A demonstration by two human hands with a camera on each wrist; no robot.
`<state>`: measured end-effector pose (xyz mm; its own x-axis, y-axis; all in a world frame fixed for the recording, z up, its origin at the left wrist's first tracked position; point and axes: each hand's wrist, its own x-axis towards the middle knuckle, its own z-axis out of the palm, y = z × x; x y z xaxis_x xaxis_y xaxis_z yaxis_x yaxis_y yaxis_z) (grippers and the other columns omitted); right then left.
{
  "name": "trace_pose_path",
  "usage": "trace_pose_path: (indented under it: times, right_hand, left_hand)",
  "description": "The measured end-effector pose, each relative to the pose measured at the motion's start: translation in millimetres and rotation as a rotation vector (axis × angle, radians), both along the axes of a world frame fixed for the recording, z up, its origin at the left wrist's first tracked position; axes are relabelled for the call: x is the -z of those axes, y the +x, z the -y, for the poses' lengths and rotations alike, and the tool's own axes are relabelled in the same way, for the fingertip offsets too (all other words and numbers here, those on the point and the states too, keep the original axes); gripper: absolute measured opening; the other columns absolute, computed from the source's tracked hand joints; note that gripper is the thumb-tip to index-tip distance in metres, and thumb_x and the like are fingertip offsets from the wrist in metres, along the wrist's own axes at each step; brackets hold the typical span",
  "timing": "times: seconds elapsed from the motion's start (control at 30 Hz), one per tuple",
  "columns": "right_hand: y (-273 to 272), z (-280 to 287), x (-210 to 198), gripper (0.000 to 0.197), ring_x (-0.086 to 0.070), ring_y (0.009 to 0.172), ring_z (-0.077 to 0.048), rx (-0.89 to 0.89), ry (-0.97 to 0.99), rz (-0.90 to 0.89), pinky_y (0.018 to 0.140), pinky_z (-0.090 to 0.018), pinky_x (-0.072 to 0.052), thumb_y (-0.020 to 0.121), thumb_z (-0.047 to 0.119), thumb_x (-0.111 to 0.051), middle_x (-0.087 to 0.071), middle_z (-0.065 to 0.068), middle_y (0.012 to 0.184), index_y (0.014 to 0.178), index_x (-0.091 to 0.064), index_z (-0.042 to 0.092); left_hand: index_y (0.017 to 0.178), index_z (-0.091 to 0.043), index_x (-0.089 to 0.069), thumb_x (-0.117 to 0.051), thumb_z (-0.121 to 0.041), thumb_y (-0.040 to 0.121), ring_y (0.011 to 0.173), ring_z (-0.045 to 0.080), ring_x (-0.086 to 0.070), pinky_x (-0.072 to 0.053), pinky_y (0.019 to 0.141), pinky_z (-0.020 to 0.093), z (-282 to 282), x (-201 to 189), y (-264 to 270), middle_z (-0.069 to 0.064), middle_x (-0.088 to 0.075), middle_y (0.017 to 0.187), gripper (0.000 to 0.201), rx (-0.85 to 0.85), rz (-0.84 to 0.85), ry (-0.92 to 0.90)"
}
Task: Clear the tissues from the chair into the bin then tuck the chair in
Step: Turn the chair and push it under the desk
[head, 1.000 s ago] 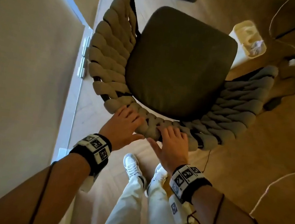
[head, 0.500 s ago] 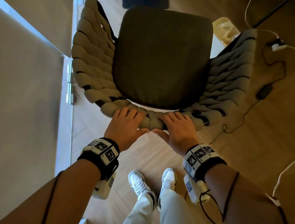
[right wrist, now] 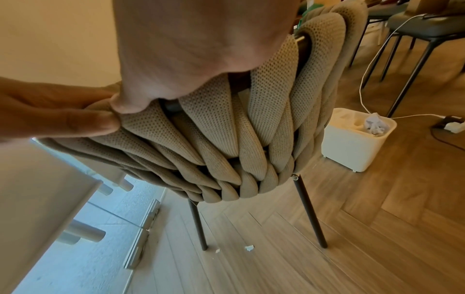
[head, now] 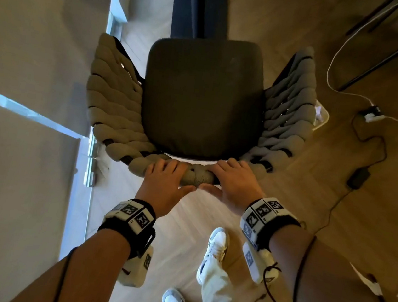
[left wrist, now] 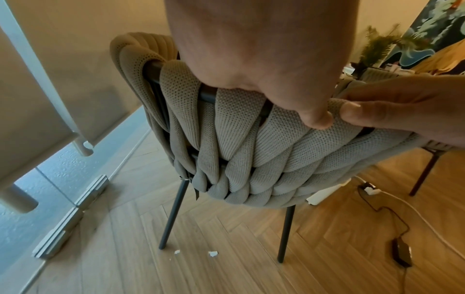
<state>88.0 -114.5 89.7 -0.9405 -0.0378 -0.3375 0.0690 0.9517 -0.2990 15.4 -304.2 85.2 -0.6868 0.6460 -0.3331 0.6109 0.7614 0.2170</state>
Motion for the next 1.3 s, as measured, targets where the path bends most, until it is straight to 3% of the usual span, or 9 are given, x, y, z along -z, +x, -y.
trace_pose_path:
  times: [0.4, 0.8, 0.93, 1.07, 1.3]
  right_hand:
    - [-117, -54, -5, 0.053, -0.048, 0.106, -0.016, 0.019, -0.074, 0.034, 0.097, -0.035, -0.034, 0.087, 0.067, -0.038, -0.058, 0.008, 0.115, 0.123, -0.051, 0.031]
    - [-187, -83, 3, 0.054, -0.050, 0.109, -0.016, -0.018, -0.055, 0.017, 0.099, -0.035, -0.034, 0.088, 0.066, -0.036, -0.058, 0.007, 0.116, 0.123, -0.051, 0.028]
    - [-185, -83, 1, 0.057, -0.050, 0.112, -0.017, -0.035, -0.060, 0.010, 0.100, -0.035, -0.034, 0.088, 0.066, -0.035, -0.058, 0.007, 0.120, 0.127, -0.049, 0.027]
    - [-184, -83, -6, 0.056, -0.047, 0.117, -0.017, -0.035, -0.074, 0.041, 0.102, -0.034, -0.030, 0.088, 0.065, -0.036, -0.055, 0.006, 0.126, 0.128, -0.048, 0.027]
    - [-185, -84, -5, 0.060, -0.048, 0.118, -0.019, -0.053, -0.078, 0.055, 0.101, -0.036, -0.032, 0.087, 0.067, -0.033, -0.055, 0.006, 0.127, 0.128, -0.050, 0.027]
  left_hand:
    - [0.134, -0.027, -0.041, -0.046, -0.058, 0.088, 0.123, 0.023, -0.041, -0.033, 0.104, 0.041, -60, -7, -109, -0.002, -0.049, 0.134, 0.056, -0.082, 0.029, -0.030]
    - [0.132, -0.029, -0.042, -0.043, -0.064, 0.086, 0.121, 0.021, -0.042, -0.032, 0.106, 0.041, -81, 5, -178, -0.004, -0.050, 0.133, 0.058, -0.092, 0.019, 0.011]
    - [0.131, -0.030, -0.044, -0.042, -0.065, 0.085, 0.117, 0.021, -0.046, -0.034, 0.102, 0.039, -80, 4, -176, -0.004, -0.053, 0.130, 0.058, -0.091, -0.006, 0.030]
    - [0.122, -0.026, -0.053, -0.036, -0.068, 0.082, 0.105, 0.021, -0.057, -0.045, 0.093, 0.037, -81, 5, -170, -0.002, -0.063, 0.117, 0.061, -0.083, -0.067, 0.019]
    - [0.105, -0.026, -0.059, -0.044, -0.067, 0.078, 0.087, 0.020, -0.062, -0.052, 0.077, 0.036, -79, 5, -166, -0.003, -0.068, 0.098, 0.052, -0.062, -0.124, 0.024]
